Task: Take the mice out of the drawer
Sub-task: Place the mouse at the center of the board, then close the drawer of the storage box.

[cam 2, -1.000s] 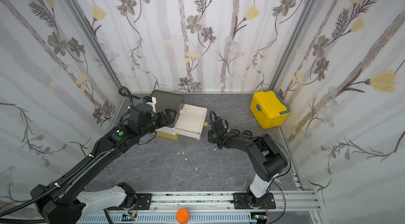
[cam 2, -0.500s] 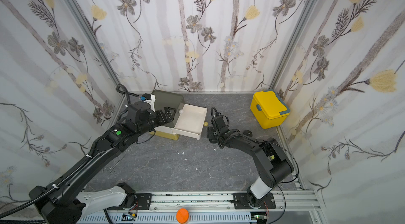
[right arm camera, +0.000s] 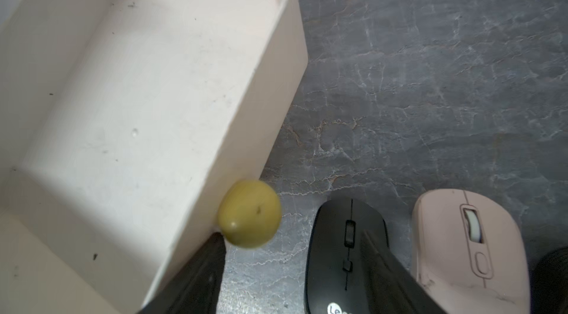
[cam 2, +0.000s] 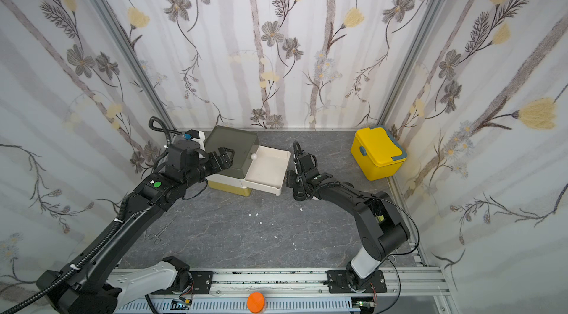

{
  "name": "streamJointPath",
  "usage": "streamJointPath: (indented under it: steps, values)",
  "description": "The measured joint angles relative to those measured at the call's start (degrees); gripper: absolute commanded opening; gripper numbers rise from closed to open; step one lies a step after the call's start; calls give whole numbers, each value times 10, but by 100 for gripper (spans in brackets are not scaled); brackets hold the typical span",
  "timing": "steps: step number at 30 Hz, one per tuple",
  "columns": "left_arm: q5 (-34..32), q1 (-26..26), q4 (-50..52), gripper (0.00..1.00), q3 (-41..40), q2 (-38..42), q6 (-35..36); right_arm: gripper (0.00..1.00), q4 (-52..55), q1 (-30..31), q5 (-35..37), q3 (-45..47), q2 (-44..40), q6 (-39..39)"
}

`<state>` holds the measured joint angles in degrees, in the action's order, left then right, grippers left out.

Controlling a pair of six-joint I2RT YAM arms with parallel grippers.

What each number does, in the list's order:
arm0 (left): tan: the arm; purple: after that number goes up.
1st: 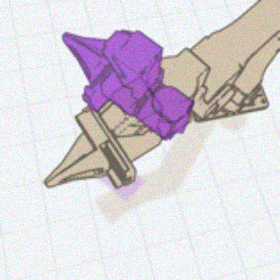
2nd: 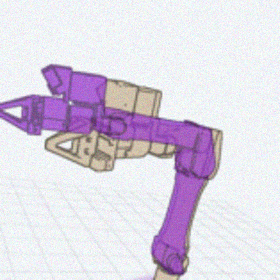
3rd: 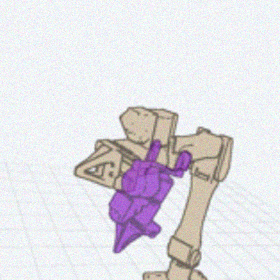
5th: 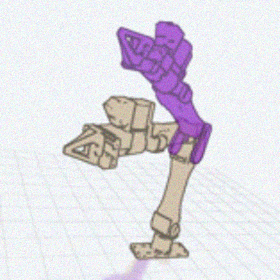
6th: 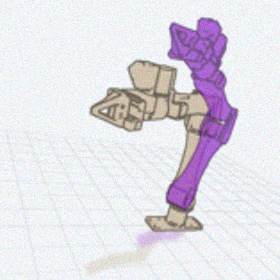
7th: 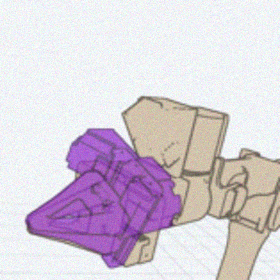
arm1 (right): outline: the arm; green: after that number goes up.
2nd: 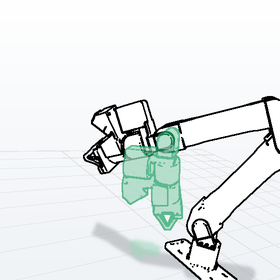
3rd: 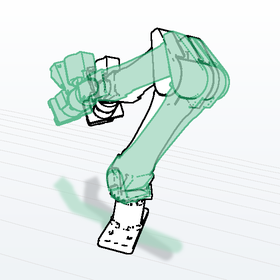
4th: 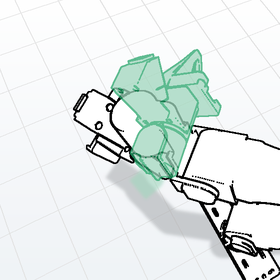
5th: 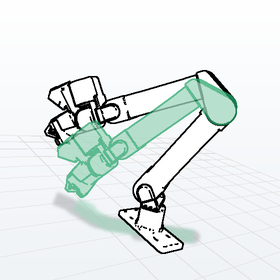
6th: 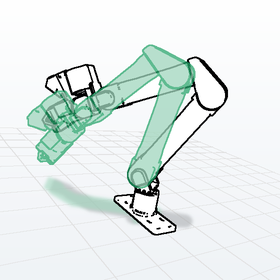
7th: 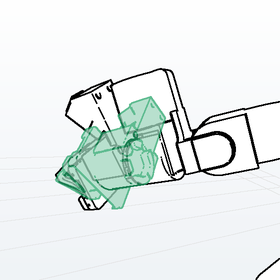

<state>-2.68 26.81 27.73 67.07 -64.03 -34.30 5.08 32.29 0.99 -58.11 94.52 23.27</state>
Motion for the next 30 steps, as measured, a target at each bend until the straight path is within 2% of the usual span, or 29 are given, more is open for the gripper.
streamJointPath:
  steps: [19, 30]
  values:
    - [14, -15, -13, 100, -39, -6, -20, 67, -21, 43, -57, -126, 110, 12]
    - [-7, -19, -3, 100, -39, 14, -22, 65, -83, 67, -101, -189, 178, 33]
